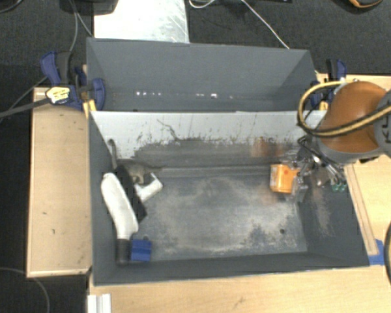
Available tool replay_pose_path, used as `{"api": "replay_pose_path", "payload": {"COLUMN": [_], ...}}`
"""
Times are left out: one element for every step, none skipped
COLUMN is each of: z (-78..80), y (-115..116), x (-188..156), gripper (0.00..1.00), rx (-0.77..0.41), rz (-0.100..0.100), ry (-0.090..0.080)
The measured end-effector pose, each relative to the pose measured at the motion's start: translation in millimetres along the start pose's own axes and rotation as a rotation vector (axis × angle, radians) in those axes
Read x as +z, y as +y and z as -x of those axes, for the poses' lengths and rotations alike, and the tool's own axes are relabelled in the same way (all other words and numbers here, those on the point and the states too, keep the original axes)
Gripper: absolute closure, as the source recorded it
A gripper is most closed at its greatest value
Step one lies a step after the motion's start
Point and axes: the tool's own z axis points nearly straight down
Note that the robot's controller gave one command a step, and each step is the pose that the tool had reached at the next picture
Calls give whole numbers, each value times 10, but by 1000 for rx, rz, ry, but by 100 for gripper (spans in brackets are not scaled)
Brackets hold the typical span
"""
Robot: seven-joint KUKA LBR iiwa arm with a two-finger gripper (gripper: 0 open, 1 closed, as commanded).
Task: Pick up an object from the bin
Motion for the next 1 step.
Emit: {"api": "replay_pose_path", "payload": {"z": [0], "y": [1], "x": [0], "gripper": [100], "rx": [-1], "rz": [0], "ry": [0]}}
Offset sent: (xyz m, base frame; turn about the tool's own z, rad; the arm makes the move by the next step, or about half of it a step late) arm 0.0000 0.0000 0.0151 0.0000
